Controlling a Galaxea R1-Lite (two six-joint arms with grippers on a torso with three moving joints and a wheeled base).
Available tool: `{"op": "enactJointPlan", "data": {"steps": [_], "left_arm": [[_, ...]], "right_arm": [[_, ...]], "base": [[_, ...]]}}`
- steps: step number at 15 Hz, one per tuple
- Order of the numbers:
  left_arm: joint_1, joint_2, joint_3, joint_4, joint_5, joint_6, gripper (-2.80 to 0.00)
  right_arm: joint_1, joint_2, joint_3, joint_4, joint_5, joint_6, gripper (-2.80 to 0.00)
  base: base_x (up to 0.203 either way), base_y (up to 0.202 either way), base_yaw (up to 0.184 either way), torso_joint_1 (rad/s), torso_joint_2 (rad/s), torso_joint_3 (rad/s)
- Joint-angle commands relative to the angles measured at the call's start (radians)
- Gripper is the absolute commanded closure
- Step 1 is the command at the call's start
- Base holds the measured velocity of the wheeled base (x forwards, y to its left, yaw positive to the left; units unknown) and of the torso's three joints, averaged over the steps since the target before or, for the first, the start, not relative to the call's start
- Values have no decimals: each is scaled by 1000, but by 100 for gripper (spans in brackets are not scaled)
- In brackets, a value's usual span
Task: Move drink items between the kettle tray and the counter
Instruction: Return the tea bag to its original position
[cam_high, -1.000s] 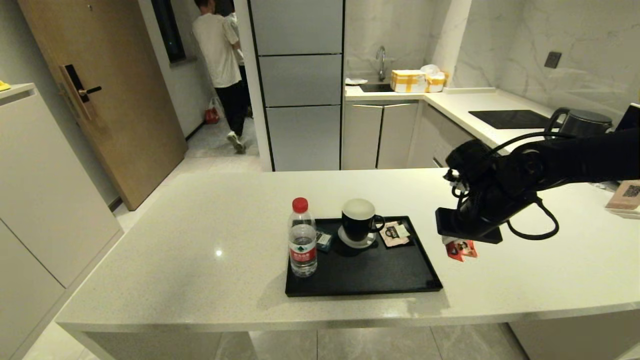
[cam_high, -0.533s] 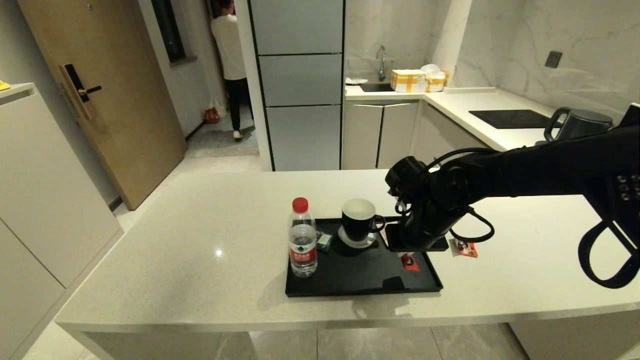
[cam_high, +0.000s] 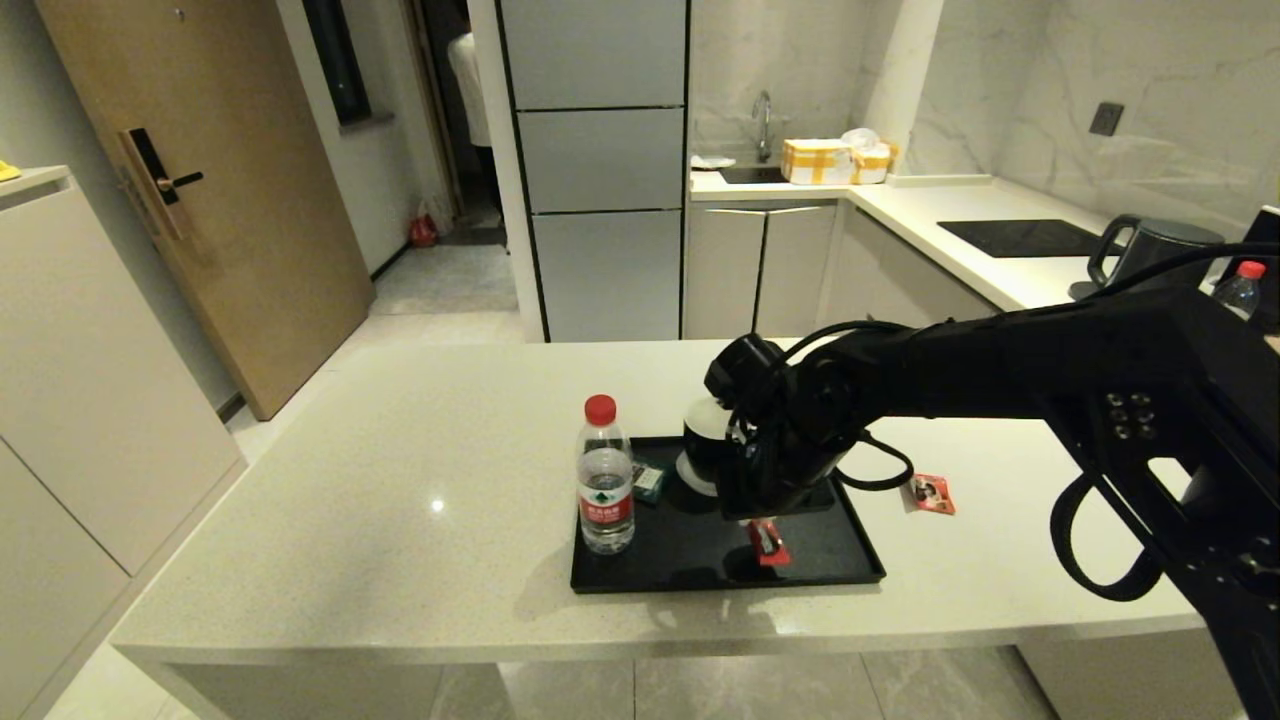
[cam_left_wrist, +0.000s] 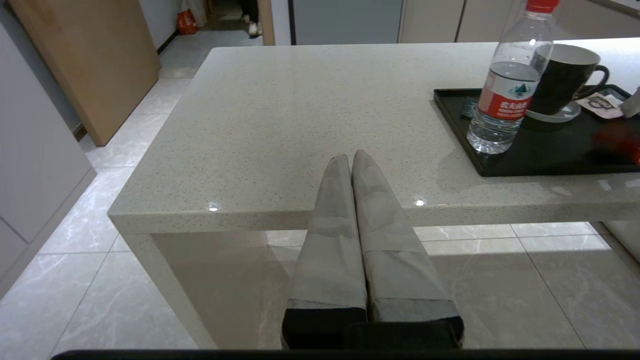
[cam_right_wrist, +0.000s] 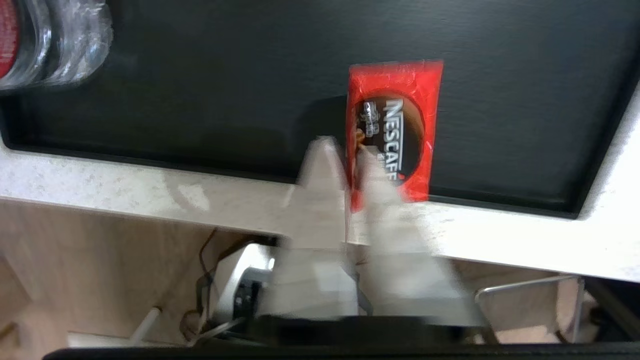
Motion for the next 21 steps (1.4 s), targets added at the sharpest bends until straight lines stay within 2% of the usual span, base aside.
{"op": "enactJointPlan", "data": {"steps": [1,5,8,10,13,14,17,19,21], "left_arm": [[0,1,15,-1,0,0,0],[0,1,15,0,0,-2,0],[0,1,15,0,0,0,0],[0,1,15,0,0,0,0],[0,1,15,0,0,0,0],[0,1,15,0,0,0,0],[0,1,15,0,0,0,0],[0,1,15,-1,0,0,0],[1,1,15,-1,0,0,0]], "right_arm": [[2,27,-14,4,0,4,-280],[-3,4,-4,7,0,7,-280],[-42,-133,79,-2,8,29,-280],[-148,-246,182,-28,8,44,-280],[-333,-351,385,-136,10,64,-280],[-377,-380,461,-180,11,63,0],[-499,-434,624,-351,11,49,0],[-550,-394,623,-383,10,30,0],[-569,-330,545,-374,10,4,0]], "base": [[0,0,0,0,0,0],[0,0,0,0,0,0],[0,0,0,0,0,0],[0,0,0,0,0,0],[0,0,0,0,0,0],[0,0,0,0,0,0],[0,0,0,0,0,0],[0,0,0,0,0,0],[0,0,0,0,0,0]]}}
